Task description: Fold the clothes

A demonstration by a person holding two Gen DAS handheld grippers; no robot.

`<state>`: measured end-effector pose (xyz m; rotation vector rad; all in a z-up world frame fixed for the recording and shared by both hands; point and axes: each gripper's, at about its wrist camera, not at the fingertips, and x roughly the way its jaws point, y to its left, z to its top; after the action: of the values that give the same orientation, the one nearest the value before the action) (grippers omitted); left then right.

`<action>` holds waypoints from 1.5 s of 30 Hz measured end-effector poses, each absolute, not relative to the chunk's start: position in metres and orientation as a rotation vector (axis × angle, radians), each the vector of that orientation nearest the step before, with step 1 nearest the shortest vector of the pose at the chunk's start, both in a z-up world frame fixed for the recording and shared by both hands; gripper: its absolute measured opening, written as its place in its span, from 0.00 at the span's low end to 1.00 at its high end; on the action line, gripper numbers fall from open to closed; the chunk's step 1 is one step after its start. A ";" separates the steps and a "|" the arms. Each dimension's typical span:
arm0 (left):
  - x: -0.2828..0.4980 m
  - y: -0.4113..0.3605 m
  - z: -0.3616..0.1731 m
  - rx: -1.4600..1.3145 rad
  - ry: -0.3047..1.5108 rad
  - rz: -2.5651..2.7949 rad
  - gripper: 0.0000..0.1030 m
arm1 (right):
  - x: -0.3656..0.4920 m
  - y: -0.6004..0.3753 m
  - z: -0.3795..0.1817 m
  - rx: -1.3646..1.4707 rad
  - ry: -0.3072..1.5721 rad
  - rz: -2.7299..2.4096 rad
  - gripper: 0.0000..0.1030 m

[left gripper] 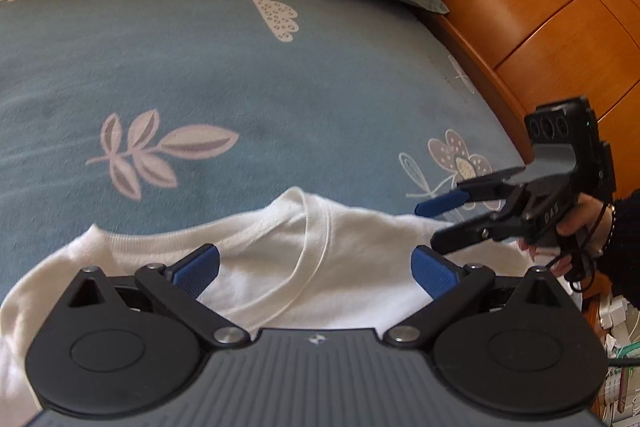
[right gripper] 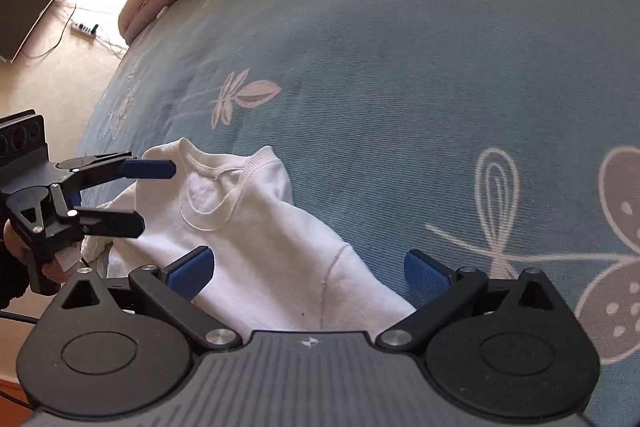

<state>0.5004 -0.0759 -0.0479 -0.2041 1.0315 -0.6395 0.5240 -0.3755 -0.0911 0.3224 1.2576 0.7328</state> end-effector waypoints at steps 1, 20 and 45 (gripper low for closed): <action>0.507 -0.083 -0.045 -0.199 1.023 -0.650 0.98 | 0.524 -0.383 -0.094 0.363 1.267 0.718 1.00; 0.530 -0.138 -0.042 -0.198 1.036 -0.696 0.98 | 0.443 -0.355 -0.094 0.447 1.264 0.833 1.00; 0.413 -0.042 -0.064 -0.284 1.160 -0.351 0.98 | 0.483 -0.295 -0.093 0.050 1.318 1.224 0.98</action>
<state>0.4134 -0.0423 -0.0638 -0.2842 1.1602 -0.3505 0.4830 -0.2948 -0.0928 0.0497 1.3178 1.2238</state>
